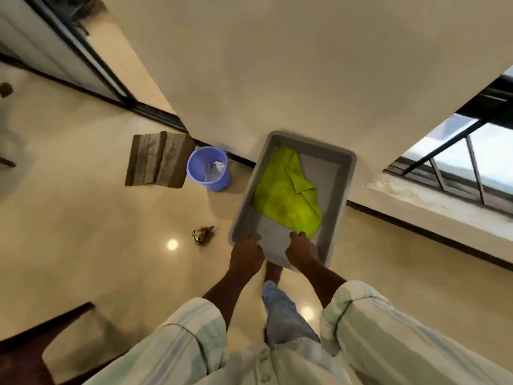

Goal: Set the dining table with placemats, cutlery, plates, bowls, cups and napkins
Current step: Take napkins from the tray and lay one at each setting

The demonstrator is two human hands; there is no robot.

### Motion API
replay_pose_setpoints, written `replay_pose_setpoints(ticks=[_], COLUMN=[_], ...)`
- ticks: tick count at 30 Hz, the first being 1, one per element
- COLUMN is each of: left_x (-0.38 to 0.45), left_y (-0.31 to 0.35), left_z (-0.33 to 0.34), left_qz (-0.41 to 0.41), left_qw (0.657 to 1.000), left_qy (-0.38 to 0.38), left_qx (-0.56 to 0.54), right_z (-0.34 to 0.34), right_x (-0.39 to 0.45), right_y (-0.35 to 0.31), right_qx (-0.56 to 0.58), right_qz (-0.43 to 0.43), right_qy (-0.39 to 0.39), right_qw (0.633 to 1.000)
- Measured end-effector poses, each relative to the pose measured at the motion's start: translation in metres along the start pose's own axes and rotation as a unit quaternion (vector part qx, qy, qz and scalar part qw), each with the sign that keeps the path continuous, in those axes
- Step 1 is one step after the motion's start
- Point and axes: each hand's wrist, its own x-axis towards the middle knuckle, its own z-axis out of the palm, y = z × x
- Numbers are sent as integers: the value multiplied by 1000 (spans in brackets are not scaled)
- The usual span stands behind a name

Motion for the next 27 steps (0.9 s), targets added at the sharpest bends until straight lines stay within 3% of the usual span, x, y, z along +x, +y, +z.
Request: replay_pose_setpoints(ticks=[6,11,16,20,23,27], left_x=[70,111,131,134,131,125], left_y=[-6,-5,-19,-21,-19,-7], left_z=[2,14,24,15,1,-32], left_qz=[-32,-28,-17,-6,6,43], left_qw=[997,996,994,993,994,993], left_qy=[-66,-90,-112,-119,-107,-110], left_qx=[-8,-6,6,12,14,7], right_z=[-2,12,23,24,9,-33], right_x=[66,116,131,123,108,80], right_y=[14,35,38,34,19,-18], right_qx=[-83,-162,-155,-108,-24,126], right_qz=[30,-5,-2,26,20,64], right_qy=[-73,-133,-177,-112,13,118], right_qw=[993,978,972,988,999,983])
